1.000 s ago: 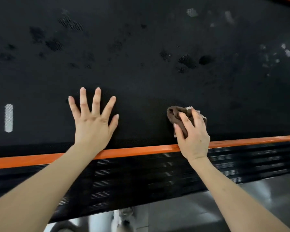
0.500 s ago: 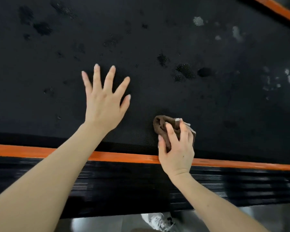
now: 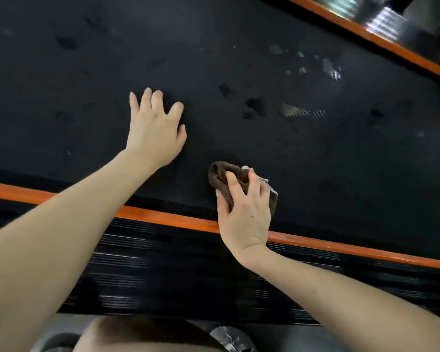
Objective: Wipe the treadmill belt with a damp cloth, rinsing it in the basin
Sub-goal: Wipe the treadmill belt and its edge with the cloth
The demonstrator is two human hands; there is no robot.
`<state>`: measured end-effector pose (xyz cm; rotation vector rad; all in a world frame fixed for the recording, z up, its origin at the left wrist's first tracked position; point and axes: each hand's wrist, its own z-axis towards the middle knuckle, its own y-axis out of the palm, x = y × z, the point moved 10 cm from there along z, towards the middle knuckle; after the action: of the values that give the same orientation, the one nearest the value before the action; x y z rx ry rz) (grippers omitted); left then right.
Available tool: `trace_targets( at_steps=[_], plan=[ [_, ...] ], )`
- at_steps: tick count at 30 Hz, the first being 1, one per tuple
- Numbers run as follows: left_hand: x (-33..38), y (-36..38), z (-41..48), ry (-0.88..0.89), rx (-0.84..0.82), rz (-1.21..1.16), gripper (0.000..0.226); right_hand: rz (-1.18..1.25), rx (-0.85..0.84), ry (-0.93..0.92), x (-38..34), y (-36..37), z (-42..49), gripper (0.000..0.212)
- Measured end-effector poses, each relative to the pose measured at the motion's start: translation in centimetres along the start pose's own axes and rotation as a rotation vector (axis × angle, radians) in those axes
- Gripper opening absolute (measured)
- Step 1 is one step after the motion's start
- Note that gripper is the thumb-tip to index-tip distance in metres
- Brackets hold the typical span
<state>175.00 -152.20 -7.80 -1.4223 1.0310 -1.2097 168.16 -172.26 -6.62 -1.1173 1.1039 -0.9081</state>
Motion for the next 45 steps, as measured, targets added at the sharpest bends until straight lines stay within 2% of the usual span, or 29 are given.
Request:
trace_targets(
  at_steps=[4, 8, 10, 13, 15, 19, 21, 23, 25, 27, 30, 33, 35, 40, 45],
  plan=[
    [1.5, 0.4, 0.7, -0.052, -0.068, 0.005, 0.052, 0.05, 0.02, -0.038, -0.3, 0.0, 0.2, 0.039],
    [4.4, 1.8, 0.3, -0.021, -0.118, 0.097, 0.057, 0.051, 0.029, -0.345, 0.7, -1.3, 1.4, 0.036],
    [5.8, 1.3, 0.0, -0.022, -0.056, 0.114, 0.054, 0.096, -0.007, -0.389, 3.5, -2.2, 1.7, 0.045],
    [9.1, 1.0, -0.4, 0.032, -0.022, 0.084, 0.048, 0.185, -0.002, -0.227, 10.2, -4.4, 2.3, 0.055],
    [12.2, 1.3, -0.5, 0.096, -0.028, 0.074, 0.047, 0.213, 0.048, -0.096, 15.8, -6.4, 3.0, 0.047],
    [19.0, 2.4, 0.0, 0.186, -0.023, 0.048, 0.048, 0.144, 0.303, 0.136, 25.6, -12.6, 2.9, 0.038],
    [22.6, 2.8, 0.3, 0.235, -0.014, 0.045, 0.048, 0.063, 0.453, 0.167, 28.4, -16.5, 1.7, 0.035],
    [25.9, 2.9, 0.7, 0.282, 0.004, 0.034, 0.048, -0.077, 0.532, 0.101, 29.9, -18.8, 0.8, 0.032],
    [28.8, 3.0, 1.1, 0.316, 0.032, 0.018, 0.048, -0.2, 0.448, -0.002, 30.8, -18.2, 0.7, 0.039],
    [31.2, 3.3, 1.4, 0.344, 0.056, 0.01, 0.048, -0.205, 0.352, -0.071, 31.7, -16.5, 0.5, 0.047],
    [33.5, 4.0, 2.0, 0.355, 0.081, -0.018, 0.047, -0.187, 0.292, -0.024, 34.6, -14.6, 1.2, 0.052],
    [34.7, 5.2, 2.2, 0.354, 0.079, -0.024, 0.049, 0.038, -0.049, 0.042, 37.0, -9.4, 2.4, 0.056],
    [35.8, 6.1, 2.3, 0.372, 0.069, 0.002, 0.05, 0.045, -0.162, -0.025, 36.6, -7.0, 2.5, 0.056],
    [38.1, 7.4, 3.3, 0.374, 0.063, 0.044, 0.054, 0.043, -0.131, -0.229, 34.4, -6.3, 3.0, 0.072],
    [38.0, 7.8, 3.9, 0.356, 0.037, 0.071, 0.055, 0.094, -0.011, -0.234, 34.2, -7.8, 2.9, 0.044]
  ],
)
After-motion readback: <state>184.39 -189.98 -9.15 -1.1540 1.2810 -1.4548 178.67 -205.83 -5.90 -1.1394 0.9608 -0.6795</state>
